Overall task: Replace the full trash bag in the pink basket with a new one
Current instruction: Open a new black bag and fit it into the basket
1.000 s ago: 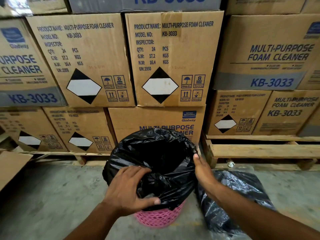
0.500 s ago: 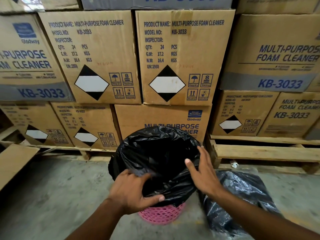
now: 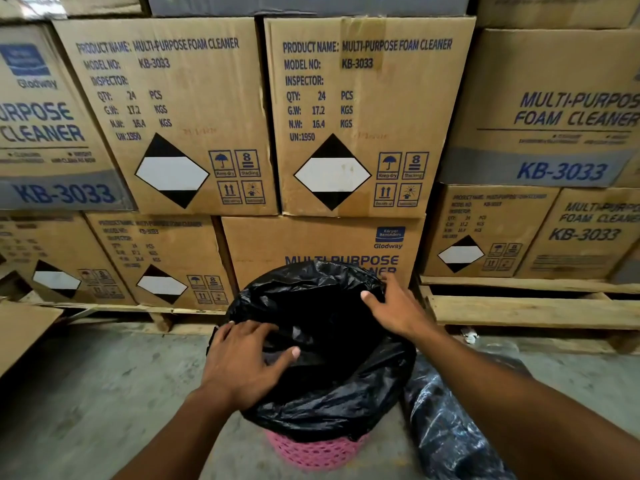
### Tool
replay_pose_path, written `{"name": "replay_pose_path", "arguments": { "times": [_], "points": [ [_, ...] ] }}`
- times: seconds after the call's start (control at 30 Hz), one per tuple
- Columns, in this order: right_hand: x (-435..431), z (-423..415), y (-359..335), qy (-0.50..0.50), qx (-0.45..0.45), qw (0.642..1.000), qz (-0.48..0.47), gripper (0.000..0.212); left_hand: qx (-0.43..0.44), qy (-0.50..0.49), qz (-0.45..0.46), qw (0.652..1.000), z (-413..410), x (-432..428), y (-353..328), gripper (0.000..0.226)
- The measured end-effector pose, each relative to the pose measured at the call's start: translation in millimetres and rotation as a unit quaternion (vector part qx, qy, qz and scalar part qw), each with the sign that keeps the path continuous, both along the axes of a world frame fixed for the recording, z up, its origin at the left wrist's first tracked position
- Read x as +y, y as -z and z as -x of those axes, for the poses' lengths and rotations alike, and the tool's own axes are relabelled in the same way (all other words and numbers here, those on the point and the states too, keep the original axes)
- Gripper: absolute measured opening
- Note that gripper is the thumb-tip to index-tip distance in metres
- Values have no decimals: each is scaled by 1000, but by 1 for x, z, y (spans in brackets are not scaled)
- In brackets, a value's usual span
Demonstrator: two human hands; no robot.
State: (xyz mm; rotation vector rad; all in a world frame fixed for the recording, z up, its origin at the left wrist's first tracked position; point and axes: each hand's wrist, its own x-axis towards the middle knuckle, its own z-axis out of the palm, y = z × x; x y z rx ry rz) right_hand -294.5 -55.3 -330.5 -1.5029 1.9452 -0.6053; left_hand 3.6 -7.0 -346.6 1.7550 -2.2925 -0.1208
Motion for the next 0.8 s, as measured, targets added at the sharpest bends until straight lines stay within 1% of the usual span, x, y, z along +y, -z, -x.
{"name": "replay_pose_path", "arguments": {
  "times": [0.07,0.13,0.17,0.23,0.27,0.3,0.37,0.4,0.43,0.57,0.7,0.8],
  "points": [
    [-4,6,7,8,4,1000,3,65,2,0,2,1000,0,-2,3,91],
    [-10,13,9,4,-25,999,-23,55,1,-2,-1,1000,0,-2,4,95],
    [-13,16,7,5,-49,998,-47,55,1,-4,-3,1000,0,-1,4,96],
    [-20,19,0,11,-80,994,-76,64,1,-3,-7,1000,-1,0,3,95],
    [-23,18,-5,11,-76,995,-68,67,1,-4,-9,1000,-1,0,2,94],
    [-26,15,-9,11,-56,998,-40,66,3,-4,-10,1000,-1,0,1,93],
    [-30,6,-16,3,-22,999,35,56,11,-5,-12,1000,0,0,0,91],
    [-32,-1,-18,-11,-27,998,51,52,15,-6,-13,1000,0,0,0,90],
    [-33,-7,-19,-25,-35,998,48,51,17,-6,-14,1000,0,0,0,89],
    [-39,-13,-20,-23,-35,999,14,58,28,-8,-20,999,0,0,1,87],
    [-44,-7,-13,-1,-52,999,-10,77,19,-9,-19,1000,0,0,0,87],
    [-47,-4,-8,25,-78,996,-44,89,-8,-2,-26,1000,1,0,-1,81]
  ]
}}
